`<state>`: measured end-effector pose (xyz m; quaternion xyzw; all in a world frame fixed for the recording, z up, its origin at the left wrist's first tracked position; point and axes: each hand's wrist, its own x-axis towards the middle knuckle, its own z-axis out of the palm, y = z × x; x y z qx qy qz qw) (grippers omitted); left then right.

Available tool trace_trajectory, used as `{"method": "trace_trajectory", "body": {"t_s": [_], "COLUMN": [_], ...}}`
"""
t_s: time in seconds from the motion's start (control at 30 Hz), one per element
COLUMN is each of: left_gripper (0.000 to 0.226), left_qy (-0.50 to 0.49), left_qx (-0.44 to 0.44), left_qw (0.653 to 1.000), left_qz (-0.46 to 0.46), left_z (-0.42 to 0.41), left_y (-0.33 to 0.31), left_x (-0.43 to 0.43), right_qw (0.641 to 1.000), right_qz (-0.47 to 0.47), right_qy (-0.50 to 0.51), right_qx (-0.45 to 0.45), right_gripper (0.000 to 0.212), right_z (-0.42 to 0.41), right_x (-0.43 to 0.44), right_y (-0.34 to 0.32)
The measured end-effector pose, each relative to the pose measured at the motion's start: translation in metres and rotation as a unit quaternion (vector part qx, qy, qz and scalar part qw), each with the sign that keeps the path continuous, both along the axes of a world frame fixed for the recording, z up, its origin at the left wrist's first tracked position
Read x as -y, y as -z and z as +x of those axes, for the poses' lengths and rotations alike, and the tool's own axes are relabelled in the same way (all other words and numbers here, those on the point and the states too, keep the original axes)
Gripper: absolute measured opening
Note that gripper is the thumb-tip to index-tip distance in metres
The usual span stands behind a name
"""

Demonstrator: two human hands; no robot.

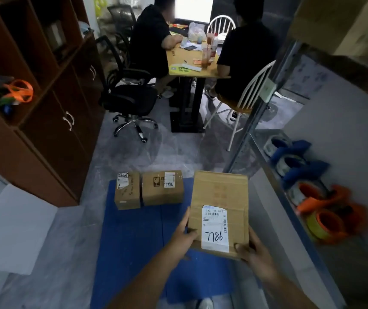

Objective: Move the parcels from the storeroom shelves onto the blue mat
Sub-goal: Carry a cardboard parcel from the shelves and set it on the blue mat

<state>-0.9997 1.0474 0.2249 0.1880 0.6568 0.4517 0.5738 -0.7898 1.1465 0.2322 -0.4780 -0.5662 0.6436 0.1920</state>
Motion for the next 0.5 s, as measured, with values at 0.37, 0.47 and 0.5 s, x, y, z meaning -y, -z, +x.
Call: {"method": "trace_trajectory", "body": {"t_s": [0.37, 0.47, 0.5], "left_gripper": [0.047, 0.064, 0.068], "left_qy": [-0.148, -0.137, -0.137], "left_qx": [0.001, -0.002, -0.002], "left_qw": [0.988, 0.989, 0.988], "left_qz": [-0.034, -0.060, -0.066], "left_z": [-0.073, -0.091, -0.096], "left_y": [0.163, 0.234, 0.255], "left_x": [-0.189, -0.229, -0.240], "right_qw": [0.999, 0.999, 0.999], "right_qz": [0.020, -0.005, -0.004], "right_qy": [-0.040, -0.034, -0.030], "right_qx": [-0.003, -0.001, 0.015], "right_gripper": [0.057, 0.047, 0.046], "right_z": [-0.106, -0.132, -0.138], "right_x": [-0.192, -0.232, -0.243], "right_y": [0.154, 0.217, 0.240]}}
